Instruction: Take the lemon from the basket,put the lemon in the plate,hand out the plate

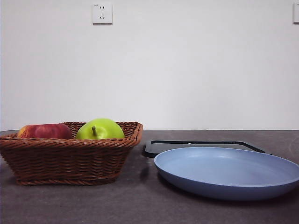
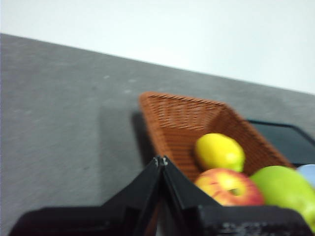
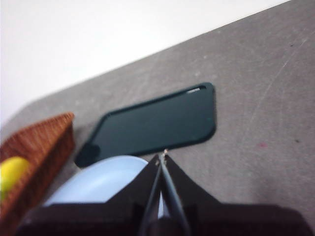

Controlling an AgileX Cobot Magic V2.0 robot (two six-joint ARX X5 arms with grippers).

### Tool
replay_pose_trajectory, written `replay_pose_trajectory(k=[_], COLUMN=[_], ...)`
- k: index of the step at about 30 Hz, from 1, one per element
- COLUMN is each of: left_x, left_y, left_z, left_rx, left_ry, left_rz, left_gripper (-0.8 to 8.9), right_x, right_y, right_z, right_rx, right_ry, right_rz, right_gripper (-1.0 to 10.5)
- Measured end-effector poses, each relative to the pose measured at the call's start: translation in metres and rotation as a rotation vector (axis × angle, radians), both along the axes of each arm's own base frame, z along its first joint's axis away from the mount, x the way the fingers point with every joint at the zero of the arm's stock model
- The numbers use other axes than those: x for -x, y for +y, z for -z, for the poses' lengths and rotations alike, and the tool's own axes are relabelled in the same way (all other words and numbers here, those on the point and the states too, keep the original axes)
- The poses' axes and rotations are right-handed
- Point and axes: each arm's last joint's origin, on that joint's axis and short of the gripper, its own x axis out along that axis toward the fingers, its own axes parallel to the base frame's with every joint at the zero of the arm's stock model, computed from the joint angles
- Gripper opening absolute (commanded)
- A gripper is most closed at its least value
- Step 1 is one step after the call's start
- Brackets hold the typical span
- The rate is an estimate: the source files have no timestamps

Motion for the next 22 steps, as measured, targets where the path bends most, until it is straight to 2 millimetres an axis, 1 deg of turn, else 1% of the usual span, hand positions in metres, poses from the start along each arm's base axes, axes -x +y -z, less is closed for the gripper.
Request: replay_pose_trajectory(k=[3, 6, 9, 15, 18, 22], left_x=[0.0, 0.0, 0.003, 0.008, 0.003, -0.005], left_y=[-0.001, -0.001, -0.001, 0.0, 0.0, -0.001], left_z=[-0.003, -0.002, -0.008, -0.051, -0.069, -0.099], left_rx=[0.035, 0.069, 0.081, 0.085, 0.084, 0.061], left_ry=[-0.017, 0.004, 0.041, 0.043, 0.08, 0.08], left_rz=[0.024, 0.024, 0.02, 0.001, 0.0, 0.046], left_gripper=[0.07, 0.07, 0.07, 0.07, 0.07, 0.07], right_x=[0.0, 0.001, 0.002, 0.004, 0.001, -0.004], right_y=[0.001, 0.001, 0.002, 0.002, 0.002, 0.001], right_z=[-0.001, -0.001, -0.009, -0.05, -0.068, -0.093], right_rx=[-0.047, -0.073, -0.085, -0.087, -0.083, -0.057], right_ry=[-0.002, 0.022, 0.05, 0.043, 0.066, 0.085], right_rz=[-0.023, -0.044, -0.042, -0.042, -0.042, -0.045], right_gripper=[0.1, 0.1, 0.1, 0.1, 0.1, 0.1])
